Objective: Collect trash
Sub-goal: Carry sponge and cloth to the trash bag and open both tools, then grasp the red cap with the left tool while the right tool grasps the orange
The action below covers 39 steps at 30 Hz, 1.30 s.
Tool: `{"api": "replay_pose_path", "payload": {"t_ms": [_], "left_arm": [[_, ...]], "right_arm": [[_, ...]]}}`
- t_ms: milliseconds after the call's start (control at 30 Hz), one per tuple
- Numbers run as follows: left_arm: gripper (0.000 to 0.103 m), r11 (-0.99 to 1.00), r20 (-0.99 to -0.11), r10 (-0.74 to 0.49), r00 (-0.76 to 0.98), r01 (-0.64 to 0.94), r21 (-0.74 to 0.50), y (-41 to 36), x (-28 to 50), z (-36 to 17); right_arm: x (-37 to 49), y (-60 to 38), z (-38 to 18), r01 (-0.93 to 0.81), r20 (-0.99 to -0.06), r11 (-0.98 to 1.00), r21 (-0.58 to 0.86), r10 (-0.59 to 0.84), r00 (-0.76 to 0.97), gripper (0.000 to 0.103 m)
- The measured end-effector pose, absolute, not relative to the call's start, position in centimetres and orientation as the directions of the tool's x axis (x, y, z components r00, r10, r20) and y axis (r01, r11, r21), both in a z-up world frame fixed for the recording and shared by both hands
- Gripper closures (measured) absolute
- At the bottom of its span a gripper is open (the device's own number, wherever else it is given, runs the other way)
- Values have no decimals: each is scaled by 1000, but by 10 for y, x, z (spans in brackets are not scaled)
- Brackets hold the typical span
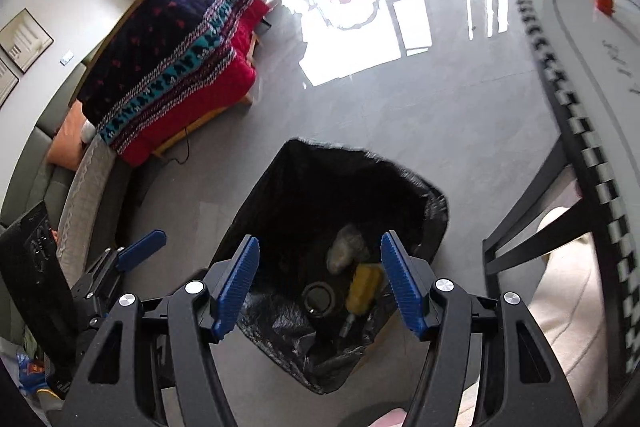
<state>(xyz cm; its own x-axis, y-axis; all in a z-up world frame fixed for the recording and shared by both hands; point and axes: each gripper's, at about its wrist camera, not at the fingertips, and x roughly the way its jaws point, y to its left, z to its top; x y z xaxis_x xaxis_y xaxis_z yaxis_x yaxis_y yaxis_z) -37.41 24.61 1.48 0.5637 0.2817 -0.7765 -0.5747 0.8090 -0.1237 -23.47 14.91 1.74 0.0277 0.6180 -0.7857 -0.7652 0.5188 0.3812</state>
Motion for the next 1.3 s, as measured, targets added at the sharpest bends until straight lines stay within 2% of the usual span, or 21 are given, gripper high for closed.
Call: {"api": "replay_pose_path", "payload": {"t_ms": [533,900,1167,1233,1300], "left_arm": [[6,917,-746,183,640,-385,-105,211,-256,58],[6,970,-755,66,652,-220,-105,171,-135,70],[6,982,-767,-10,642,-138,-128,148,-50,66],[6,983,-770,-19,638,-127,-130,146,-26,66],[6,984,-774,-19,633,-127,-128,146,-3,66]], "right_arm": [[-144,71,67,-704,-744,648,292,616,258,38],[-24,6,80,-558,-756,794,243,515,404,38],[51,-22,74,-476,-777,854,211,442,448,38],[72,-25,75,-467,-786,866,180,412,461,33],[91,-26,75,-451,-793,881,145,376,479,32]]}}
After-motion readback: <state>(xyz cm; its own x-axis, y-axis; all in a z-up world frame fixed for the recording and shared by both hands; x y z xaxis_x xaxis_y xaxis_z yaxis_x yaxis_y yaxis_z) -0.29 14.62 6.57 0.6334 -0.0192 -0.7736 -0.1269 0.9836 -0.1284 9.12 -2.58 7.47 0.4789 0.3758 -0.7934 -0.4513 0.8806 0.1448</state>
